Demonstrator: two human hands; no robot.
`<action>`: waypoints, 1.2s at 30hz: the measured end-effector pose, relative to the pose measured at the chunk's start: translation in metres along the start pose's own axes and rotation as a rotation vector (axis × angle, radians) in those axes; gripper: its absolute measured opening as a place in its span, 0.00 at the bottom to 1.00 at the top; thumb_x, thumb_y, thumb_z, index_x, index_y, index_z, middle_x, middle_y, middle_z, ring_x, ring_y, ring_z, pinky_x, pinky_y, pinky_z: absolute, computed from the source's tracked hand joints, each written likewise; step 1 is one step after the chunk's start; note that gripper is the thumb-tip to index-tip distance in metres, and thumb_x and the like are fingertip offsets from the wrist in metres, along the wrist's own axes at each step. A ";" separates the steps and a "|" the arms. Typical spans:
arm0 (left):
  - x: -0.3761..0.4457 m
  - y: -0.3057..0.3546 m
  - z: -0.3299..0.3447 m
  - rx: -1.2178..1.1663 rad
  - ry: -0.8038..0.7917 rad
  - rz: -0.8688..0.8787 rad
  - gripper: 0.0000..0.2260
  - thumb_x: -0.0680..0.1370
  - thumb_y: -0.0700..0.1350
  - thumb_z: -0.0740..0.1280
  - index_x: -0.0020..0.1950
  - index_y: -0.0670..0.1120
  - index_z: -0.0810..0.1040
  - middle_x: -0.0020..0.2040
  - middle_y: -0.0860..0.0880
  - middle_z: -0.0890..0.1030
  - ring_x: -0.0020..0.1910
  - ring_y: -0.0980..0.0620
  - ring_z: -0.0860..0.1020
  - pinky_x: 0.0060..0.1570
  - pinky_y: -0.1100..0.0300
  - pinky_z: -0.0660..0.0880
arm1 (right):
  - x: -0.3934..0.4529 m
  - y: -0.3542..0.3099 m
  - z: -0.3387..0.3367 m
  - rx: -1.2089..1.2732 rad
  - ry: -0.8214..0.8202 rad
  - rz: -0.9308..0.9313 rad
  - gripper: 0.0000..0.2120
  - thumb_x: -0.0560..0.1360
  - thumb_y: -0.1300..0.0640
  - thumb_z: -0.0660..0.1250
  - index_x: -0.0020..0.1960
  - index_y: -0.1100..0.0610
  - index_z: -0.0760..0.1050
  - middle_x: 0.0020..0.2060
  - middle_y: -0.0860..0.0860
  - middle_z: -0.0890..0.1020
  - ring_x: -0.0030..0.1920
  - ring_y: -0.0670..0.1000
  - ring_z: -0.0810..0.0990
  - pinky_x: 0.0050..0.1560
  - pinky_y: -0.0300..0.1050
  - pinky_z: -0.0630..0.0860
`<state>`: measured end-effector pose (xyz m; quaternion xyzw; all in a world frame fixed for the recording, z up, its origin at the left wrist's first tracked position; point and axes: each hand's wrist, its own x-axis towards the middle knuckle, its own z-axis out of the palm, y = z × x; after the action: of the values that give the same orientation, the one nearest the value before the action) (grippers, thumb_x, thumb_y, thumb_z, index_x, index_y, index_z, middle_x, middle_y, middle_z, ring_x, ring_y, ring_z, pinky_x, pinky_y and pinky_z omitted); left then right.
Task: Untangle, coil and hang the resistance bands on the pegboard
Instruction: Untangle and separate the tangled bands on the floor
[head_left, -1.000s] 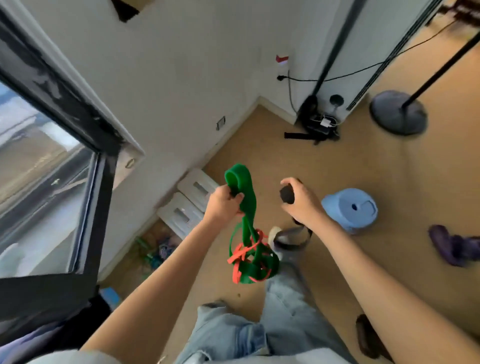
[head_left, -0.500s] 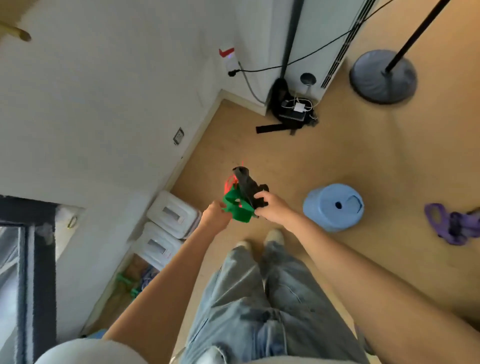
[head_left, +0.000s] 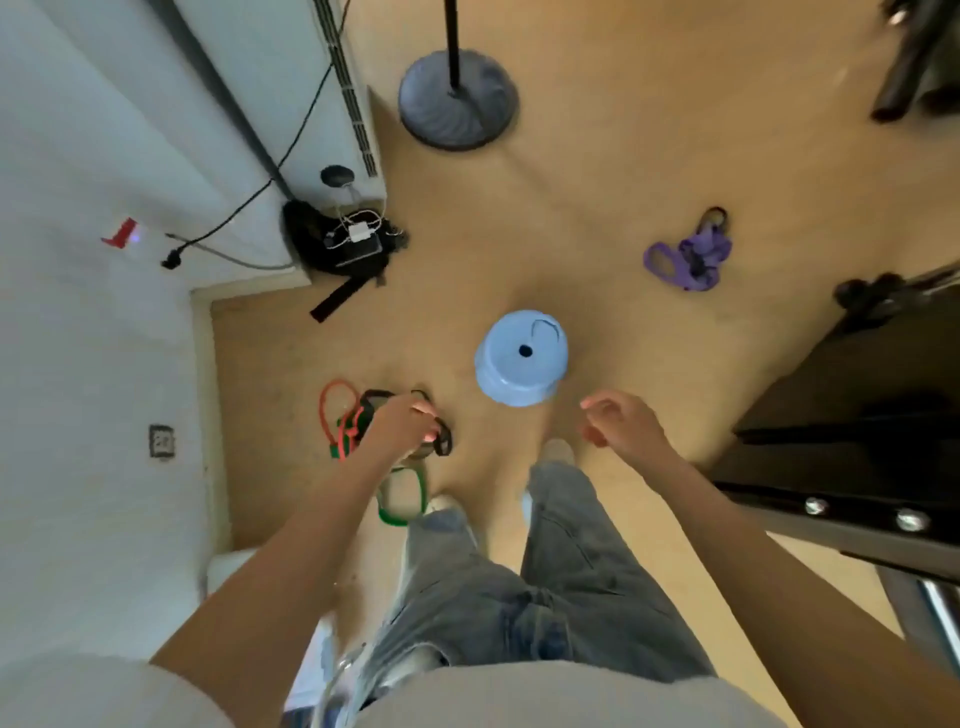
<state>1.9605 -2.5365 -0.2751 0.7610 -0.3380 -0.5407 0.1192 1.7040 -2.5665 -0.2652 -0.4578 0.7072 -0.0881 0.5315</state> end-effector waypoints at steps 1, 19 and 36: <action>0.008 0.019 0.015 0.079 -0.052 0.040 0.08 0.76 0.33 0.59 0.51 0.36 0.77 0.47 0.38 0.81 0.45 0.46 0.79 0.51 0.53 0.75 | 0.003 0.012 -0.020 0.029 0.048 0.035 0.08 0.75 0.67 0.61 0.51 0.62 0.76 0.42 0.60 0.82 0.41 0.56 0.80 0.50 0.51 0.76; 0.197 0.359 0.257 0.218 -0.174 0.188 0.07 0.76 0.33 0.57 0.48 0.41 0.73 0.45 0.41 0.79 0.34 0.56 0.79 0.33 0.70 0.69 | 0.255 0.036 -0.319 -0.074 -0.039 0.136 0.08 0.75 0.64 0.58 0.51 0.59 0.74 0.45 0.57 0.82 0.42 0.52 0.79 0.47 0.45 0.75; 0.585 0.455 0.478 0.457 -0.264 0.135 0.09 0.76 0.37 0.58 0.54 0.44 0.70 0.46 0.40 0.82 0.46 0.42 0.80 0.48 0.50 0.75 | 0.683 0.192 -0.398 -0.327 -0.094 0.153 0.13 0.76 0.59 0.61 0.59 0.59 0.75 0.63 0.58 0.70 0.63 0.58 0.69 0.64 0.46 0.63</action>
<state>1.4625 -3.1632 -0.6453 0.6668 -0.5139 -0.5358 -0.0650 1.2553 -3.1085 -0.6737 -0.4864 0.7194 0.0901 0.4877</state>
